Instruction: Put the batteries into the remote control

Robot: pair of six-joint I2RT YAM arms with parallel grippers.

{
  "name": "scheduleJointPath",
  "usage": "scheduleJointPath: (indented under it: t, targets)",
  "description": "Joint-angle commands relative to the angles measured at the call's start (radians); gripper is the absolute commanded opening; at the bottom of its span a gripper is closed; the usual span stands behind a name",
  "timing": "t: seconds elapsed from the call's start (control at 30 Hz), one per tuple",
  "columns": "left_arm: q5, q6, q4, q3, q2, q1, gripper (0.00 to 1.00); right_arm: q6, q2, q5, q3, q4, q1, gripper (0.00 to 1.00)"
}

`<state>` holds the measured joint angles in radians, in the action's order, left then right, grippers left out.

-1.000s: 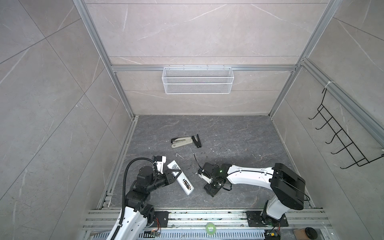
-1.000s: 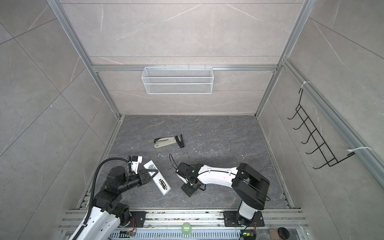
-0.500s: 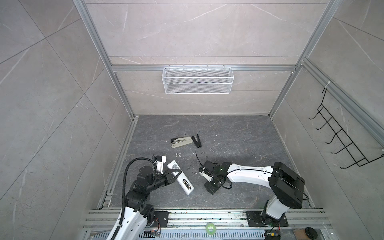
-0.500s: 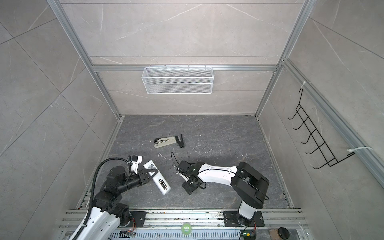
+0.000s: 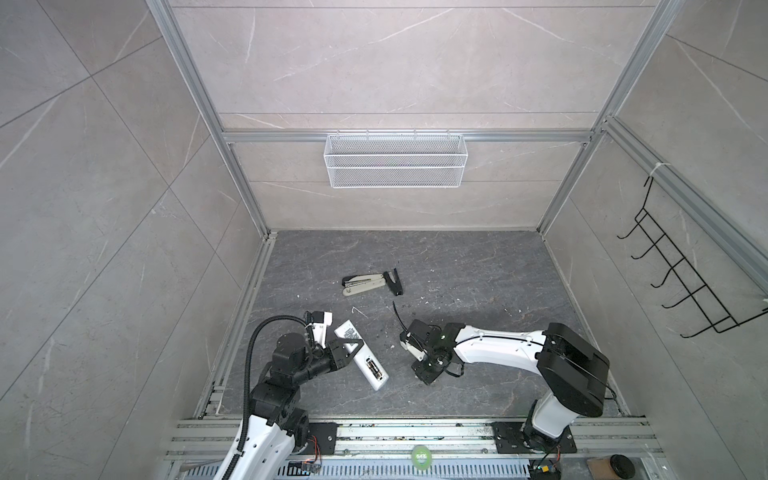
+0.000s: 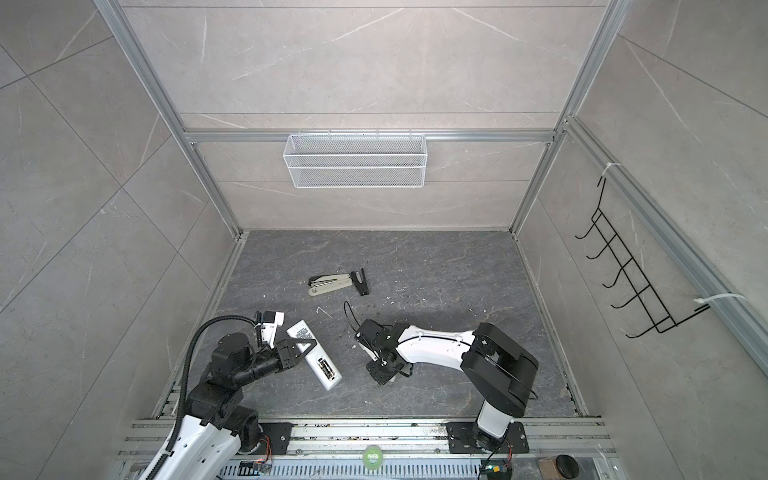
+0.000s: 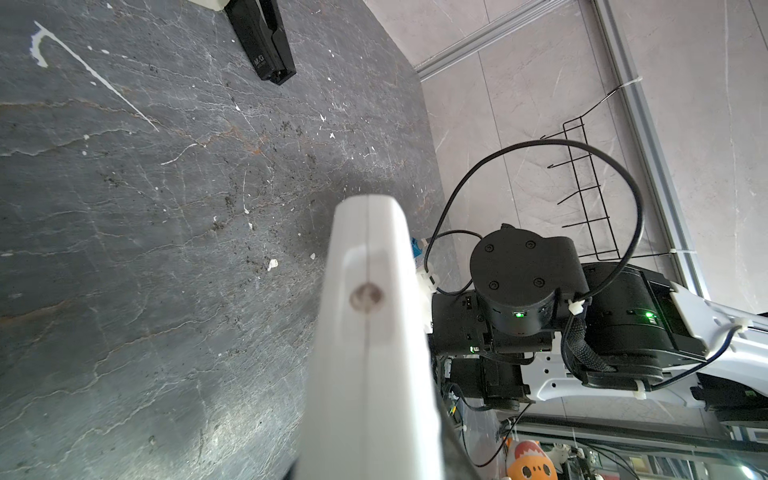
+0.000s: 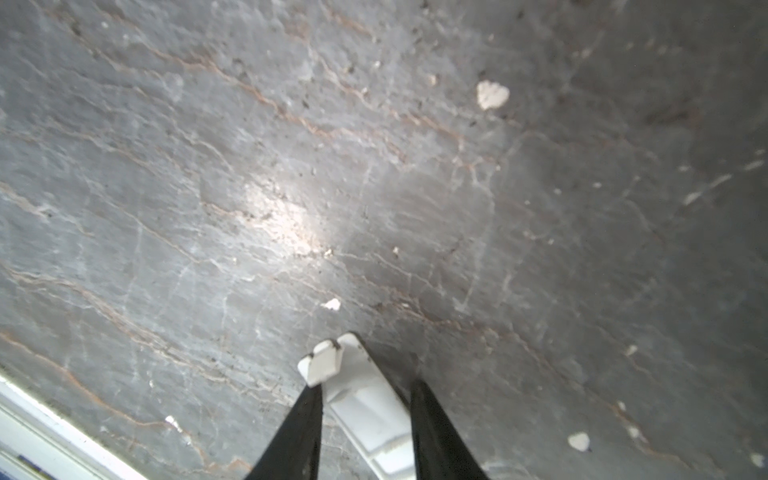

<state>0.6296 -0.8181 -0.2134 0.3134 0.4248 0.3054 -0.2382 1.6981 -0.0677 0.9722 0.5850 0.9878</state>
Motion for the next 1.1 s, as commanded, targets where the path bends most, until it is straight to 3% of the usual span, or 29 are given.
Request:
scheduleJointPath:
  t: [0.0,0.17,1.07]
  targets:
    - [0.024,0.005,0.057,0.032,-0.009,0.000,0.00,0.014,-0.032,-0.012,-0.018,0.020,-0.002,0.40]
    - [0.027,0.005,0.064,0.030,-0.004,0.000,0.00,0.003,-0.080,-0.034,-0.033,0.038,0.005,0.43]
    - [0.035,-0.004,0.070,0.026,-0.024,0.000,0.00,-0.046,-0.020,0.009,-0.047,0.040,0.016,0.44]
